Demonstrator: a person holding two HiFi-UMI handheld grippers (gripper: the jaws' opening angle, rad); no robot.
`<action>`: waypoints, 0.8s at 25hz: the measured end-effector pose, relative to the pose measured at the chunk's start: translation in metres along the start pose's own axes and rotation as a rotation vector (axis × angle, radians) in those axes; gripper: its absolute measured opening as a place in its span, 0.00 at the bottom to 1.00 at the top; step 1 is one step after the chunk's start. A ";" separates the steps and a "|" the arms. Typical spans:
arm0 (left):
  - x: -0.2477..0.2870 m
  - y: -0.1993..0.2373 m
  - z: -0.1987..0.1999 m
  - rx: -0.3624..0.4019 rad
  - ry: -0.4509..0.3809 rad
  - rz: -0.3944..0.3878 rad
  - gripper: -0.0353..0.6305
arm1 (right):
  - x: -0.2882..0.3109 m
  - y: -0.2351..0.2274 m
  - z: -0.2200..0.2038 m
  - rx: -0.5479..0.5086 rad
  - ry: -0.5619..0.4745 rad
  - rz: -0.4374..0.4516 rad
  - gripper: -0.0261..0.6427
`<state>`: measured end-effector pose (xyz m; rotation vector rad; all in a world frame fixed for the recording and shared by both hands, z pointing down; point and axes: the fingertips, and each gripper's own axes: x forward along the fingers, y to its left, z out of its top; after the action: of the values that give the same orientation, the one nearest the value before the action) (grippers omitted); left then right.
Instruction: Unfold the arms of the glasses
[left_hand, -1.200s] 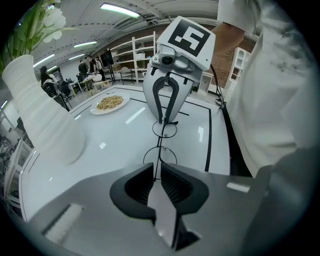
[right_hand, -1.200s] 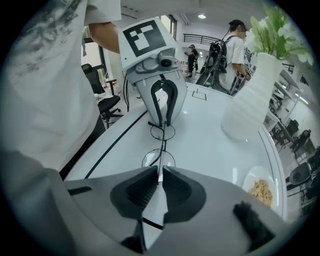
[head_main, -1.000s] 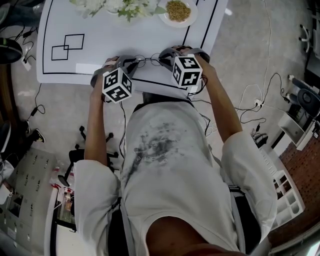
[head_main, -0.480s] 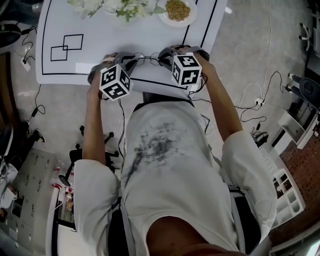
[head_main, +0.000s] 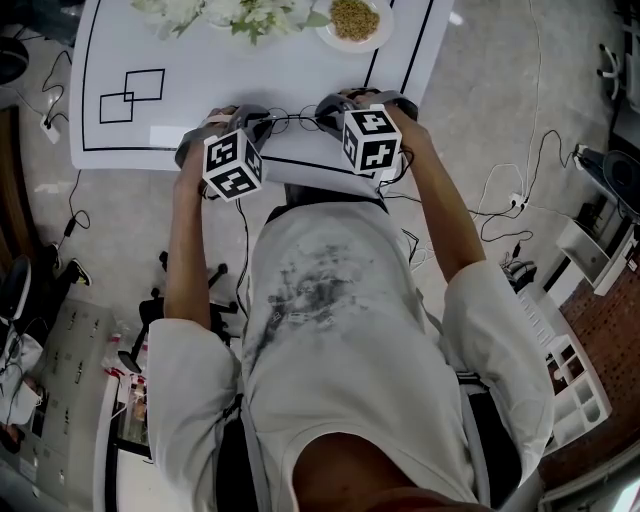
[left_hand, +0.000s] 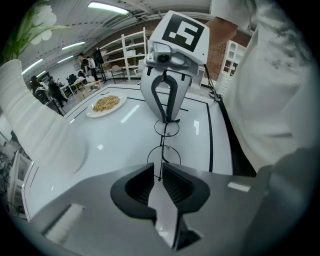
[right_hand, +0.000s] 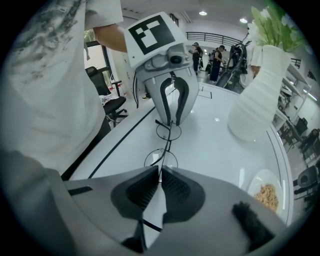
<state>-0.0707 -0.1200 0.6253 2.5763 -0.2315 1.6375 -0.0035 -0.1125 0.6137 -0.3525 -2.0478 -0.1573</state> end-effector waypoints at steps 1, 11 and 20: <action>0.001 -0.001 0.000 0.010 0.007 -0.003 0.15 | 0.000 0.000 0.000 0.000 0.001 0.000 0.09; 0.003 -0.008 0.001 0.057 0.021 -0.049 0.09 | -0.001 0.000 0.000 0.027 -0.005 -0.006 0.09; 0.004 -0.007 0.001 0.001 0.023 -0.131 0.07 | -0.001 -0.003 0.000 0.085 -0.021 -0.006 0.08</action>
<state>-0.0672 -0.1136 0.6284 2.5122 -0.0586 1.6206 -0.0040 -0.1151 0.6126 -0.2959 -2.0696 -0.0698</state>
